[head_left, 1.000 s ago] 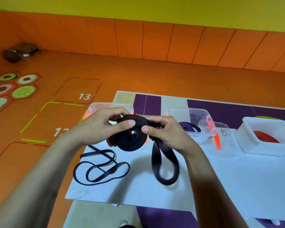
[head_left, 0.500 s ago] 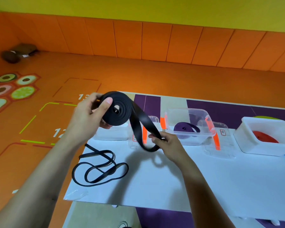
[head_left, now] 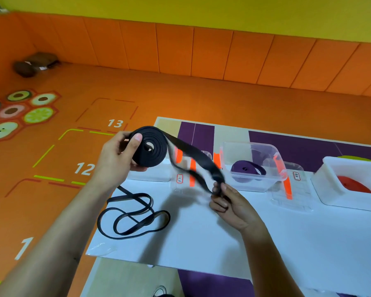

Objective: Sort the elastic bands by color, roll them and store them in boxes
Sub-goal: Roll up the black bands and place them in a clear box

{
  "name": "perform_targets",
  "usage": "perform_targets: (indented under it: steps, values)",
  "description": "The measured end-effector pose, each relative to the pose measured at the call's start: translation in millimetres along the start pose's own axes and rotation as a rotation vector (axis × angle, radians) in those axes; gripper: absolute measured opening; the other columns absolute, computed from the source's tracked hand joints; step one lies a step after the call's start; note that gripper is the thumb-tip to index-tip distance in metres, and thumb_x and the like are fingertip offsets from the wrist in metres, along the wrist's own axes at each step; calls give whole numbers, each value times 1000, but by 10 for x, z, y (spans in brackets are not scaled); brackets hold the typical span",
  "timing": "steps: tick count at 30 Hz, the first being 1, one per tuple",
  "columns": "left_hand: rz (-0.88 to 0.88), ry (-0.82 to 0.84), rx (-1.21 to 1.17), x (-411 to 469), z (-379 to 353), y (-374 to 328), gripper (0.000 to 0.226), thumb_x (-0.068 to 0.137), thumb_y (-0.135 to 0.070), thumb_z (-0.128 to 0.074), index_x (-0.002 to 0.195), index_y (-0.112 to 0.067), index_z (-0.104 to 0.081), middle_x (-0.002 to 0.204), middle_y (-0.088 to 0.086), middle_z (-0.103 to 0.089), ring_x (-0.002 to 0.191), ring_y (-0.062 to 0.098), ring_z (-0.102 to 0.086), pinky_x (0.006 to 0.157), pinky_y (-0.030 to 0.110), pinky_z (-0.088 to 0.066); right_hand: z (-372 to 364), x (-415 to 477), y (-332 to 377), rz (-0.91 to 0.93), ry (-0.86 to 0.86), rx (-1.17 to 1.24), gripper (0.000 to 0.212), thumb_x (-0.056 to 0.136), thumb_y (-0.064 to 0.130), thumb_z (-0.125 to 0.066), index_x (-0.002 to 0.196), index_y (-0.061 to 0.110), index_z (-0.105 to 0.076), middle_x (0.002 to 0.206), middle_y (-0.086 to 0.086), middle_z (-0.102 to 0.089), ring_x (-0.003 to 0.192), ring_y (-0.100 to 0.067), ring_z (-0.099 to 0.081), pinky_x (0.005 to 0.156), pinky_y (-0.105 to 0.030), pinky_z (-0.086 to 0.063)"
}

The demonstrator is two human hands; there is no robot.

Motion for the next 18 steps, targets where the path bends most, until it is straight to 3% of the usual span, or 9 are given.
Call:
perform_targets:
  steps: [3,5,8,11,14,18]
  values:
    - [37,-26,-60,1,21,34,29,104,-34,-55,119,-11,-63,107,8,-70,88,33,-73,62,44,-64,-35,-53,-18,-28,73,78,37,74,27,-91,96,7,-70,75,-1,-55,49,-9,-25,51,-22,-25]
    - [53,-18,-96,-3,11,55,27,104,-33,-54,119,-12,-63,108,6,-70,86,31,-74,63,46,-64,-32,-46,-11,-59,43,48,46,83,35,-82,115,5,-68,71,-2,-48,54,-13,-20,52,-24,-25]
    - [90,11,-186,-51,-96,84,22,105,-30,-52,115,-13,-62,111,11,-70,87,39,-74,64,45,-65,-55,-33,11,-27,-33,-73,46,99,38,-57,143,23,-59,68,0,-35,57,-14,-16,57,-26,-19]
    - [167,19,-297,-104,-242,152,27,107,-31,-48,115,-6,-56,118,19,-69,84,43,-75,72,48,-65,-174,-21,16,44,-18,-118,43,95,26,-63,138,23,-64,62,1,-33,52,-10,-22,56,-28,-16]
    - [257,21,-419,-150,-370,225,36,107,-33,-47,122,0,-47,122,22,-67,87,49,-74,87,58,-59,-290,-3,-66,2,-35,-240,35,90,18,-62,122,16,-75,57,0,-32,50,-12,-23,58,-32,-12]
    - [316,25,-565,-222,-523,226,25,108,-31,-46,115,-8,-44,110,17,-71,88,50,-73,86,55,-61,-472,-14,-111,5,-20,-450,27,92,15,-65,114,20,-79,62,-1,-42,50,-11,-32,57,-27,-19]
Point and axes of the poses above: each hand's wrist, its own x-axis towards the middle knuckle, its own z-axis out of the back of the hand, y = z × x, the point moved 7 cm from there along x, towards the middle knuckle
